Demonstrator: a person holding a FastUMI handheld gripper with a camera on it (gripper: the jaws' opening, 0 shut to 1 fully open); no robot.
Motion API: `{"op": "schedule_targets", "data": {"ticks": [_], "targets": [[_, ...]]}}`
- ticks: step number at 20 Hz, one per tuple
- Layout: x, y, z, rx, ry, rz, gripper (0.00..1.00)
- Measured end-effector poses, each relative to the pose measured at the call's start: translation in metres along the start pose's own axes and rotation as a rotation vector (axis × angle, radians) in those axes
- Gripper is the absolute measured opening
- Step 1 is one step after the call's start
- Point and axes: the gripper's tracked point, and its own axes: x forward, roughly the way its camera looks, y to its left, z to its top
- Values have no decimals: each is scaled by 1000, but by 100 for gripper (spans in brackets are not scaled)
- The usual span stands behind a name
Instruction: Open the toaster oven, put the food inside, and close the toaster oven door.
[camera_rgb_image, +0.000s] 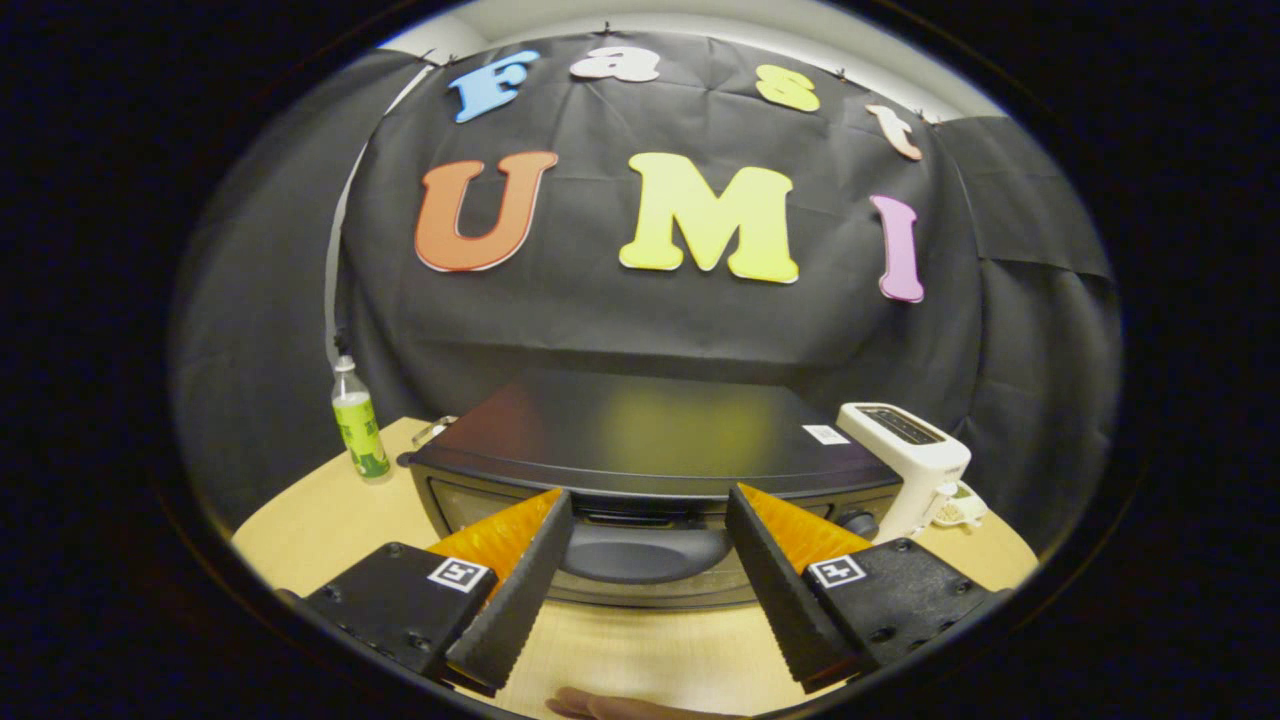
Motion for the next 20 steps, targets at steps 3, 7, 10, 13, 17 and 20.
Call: {"op": "schedule_targets", "data": {"ticks": [3,7,10,13,17,20], "targets": [[8,-7,-3,29,22,-14,100],[12,-12,-2,151,59,0,100],[12,-10,-7,103,71,-11,100],[7,-11,-9,109,77,-23,100],[2,-8,-15,112,147,-10,100],[2,-7,-20,117,228,7,100]]}}
